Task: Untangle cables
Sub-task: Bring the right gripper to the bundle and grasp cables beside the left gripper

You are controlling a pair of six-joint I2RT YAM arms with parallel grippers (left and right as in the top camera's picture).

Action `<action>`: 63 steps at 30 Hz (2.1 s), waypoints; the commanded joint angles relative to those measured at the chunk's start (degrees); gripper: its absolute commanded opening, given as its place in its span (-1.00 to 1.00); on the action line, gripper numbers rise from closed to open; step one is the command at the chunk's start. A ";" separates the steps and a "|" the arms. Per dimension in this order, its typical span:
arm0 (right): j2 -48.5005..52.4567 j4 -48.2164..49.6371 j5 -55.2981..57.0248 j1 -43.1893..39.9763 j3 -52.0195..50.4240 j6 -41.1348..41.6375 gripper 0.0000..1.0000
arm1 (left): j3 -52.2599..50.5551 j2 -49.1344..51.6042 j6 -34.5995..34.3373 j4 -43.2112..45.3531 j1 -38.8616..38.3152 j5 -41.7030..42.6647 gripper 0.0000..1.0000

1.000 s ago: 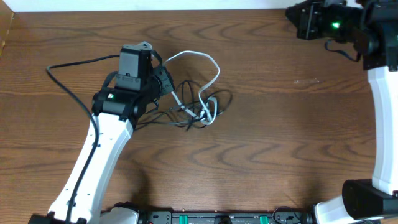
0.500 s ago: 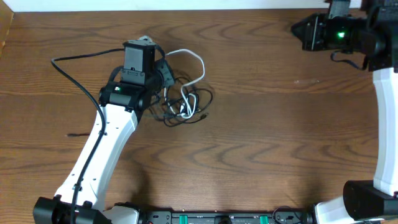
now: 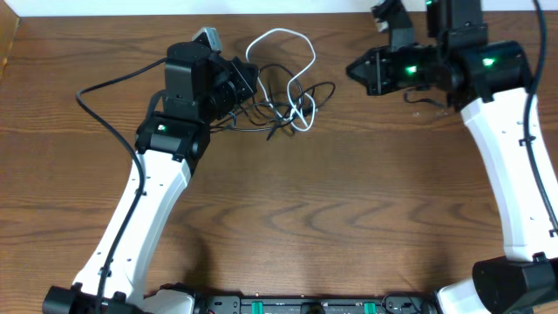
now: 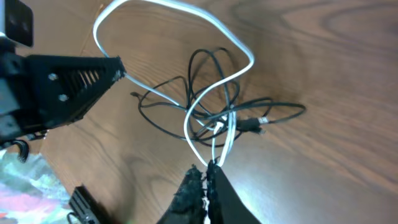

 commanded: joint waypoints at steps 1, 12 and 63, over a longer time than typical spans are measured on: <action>0.11 4.48 -1.05 2.97 -3.63 5.27 -0.73 | 1.03 -2.84 -6.64 2.58 0.20 1.38 -0.85; 0.31 21.33 -0.46 8.46 -13.11 14.08 -0.31 | 1.03 -3.72 -11.28 6.14 0.20 4.31 -0.85; 13.68 29.57 5.20 15.32 -18.23 20.57 -0.37 | 1.03 -3.72 -20.02 28.24 1.88 13.03 -0.85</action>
